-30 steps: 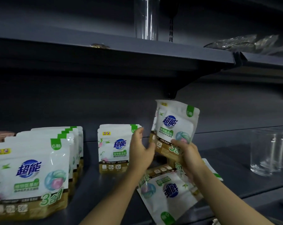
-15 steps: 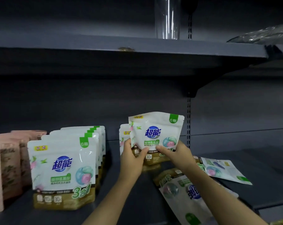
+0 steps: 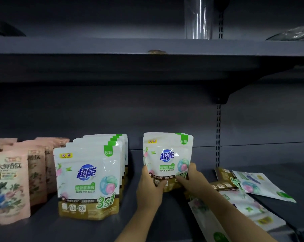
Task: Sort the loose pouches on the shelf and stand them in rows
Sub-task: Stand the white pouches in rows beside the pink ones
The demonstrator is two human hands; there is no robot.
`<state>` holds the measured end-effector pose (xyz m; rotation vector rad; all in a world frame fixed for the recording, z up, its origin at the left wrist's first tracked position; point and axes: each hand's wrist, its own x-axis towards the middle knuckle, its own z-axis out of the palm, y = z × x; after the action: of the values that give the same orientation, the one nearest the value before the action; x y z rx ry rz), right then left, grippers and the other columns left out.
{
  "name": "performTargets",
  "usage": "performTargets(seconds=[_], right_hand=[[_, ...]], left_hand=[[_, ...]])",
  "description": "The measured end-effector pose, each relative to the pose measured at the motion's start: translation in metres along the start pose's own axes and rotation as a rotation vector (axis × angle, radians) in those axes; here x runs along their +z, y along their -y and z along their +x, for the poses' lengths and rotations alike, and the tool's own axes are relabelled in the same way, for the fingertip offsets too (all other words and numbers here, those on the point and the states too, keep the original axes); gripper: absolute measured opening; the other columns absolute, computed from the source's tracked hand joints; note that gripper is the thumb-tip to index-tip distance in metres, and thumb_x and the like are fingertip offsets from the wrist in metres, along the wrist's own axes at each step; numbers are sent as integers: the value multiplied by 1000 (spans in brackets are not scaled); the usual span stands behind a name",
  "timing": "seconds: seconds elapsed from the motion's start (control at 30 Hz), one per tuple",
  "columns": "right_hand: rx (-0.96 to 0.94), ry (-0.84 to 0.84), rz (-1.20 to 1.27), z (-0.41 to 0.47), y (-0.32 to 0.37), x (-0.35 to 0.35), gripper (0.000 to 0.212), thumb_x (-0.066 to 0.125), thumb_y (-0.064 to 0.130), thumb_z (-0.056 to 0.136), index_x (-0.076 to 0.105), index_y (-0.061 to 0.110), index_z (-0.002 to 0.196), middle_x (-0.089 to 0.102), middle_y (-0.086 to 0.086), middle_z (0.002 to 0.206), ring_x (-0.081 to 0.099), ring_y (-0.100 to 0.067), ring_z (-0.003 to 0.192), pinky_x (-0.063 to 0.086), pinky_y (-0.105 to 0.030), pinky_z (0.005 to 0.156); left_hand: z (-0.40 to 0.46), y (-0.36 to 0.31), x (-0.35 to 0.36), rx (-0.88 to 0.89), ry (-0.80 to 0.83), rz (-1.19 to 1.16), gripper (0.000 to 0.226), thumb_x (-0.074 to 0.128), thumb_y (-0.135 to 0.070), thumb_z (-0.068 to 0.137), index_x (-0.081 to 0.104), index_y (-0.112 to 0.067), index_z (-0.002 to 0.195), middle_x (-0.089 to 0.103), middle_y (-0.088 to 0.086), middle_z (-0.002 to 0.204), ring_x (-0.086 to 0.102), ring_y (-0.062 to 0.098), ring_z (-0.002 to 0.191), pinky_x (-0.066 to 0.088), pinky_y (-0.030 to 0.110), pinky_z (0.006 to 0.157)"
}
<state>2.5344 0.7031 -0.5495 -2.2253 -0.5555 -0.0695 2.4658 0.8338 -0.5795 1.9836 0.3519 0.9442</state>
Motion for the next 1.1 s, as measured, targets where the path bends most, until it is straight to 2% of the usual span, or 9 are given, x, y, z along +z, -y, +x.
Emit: performTargets(seconds=[0.13,0.4,0.63,0.87,1.03,1.1], right_hand=[[4,-8,-133,-7,-1,-1,34,58,36,88,30,21,102,60,-8,121,61,-27,106,49,-45,93],[3,-41,-240,-18,4,-2,37,60,36,87,28,21,99,60,-7,119,61,-26,105,48,-40,91],[41,-45,-228,-15,7,-2,39,59,31,87,34,16,113,61,-9,119,61,-27,107,48,-42,94],[47,-49,-281,-14,7,0,38,56,35,89,34,17,115,60,-6,121,60,-25,109,46,-40,96],[77,-68,-185,-13,5,-3,27,53,22,89,35,14,108,59,-12,118,61,-27,105,51,-38,90],[89,-96,-153,-13,6,-6,27,52,15,89,38,9,112,58,-15,119,60,-29,106,50,-35,84]], left_hand=[[-2,4,-1,-33,12,46,74,75,-19,74,36,-16,137,56,0,130,51,20,122,44,34,97],[-5,1,-4,-18,20,7,68,74,-7,75,36,-12,131,57,4,128,53,20,120,44,31,96],[2,1,-1,-27,42,-10,71,74,-5,74,35,-12,132,56,5,129,53,20,121,45,33,100],[6,5,1,-41,56,-8,71,73,-6,76,33,-11,134,55,6,130,53,20,121,45,31,99],[3,6,0,-49,57,-13,81,78,-13,72,31,-13,138,52,4,134,49,21,125,44,37,103],[0,5,0,-56,56,18,92,78,-20,72,22,-10,144,42,8,142,40,25,133,38,41,108]])
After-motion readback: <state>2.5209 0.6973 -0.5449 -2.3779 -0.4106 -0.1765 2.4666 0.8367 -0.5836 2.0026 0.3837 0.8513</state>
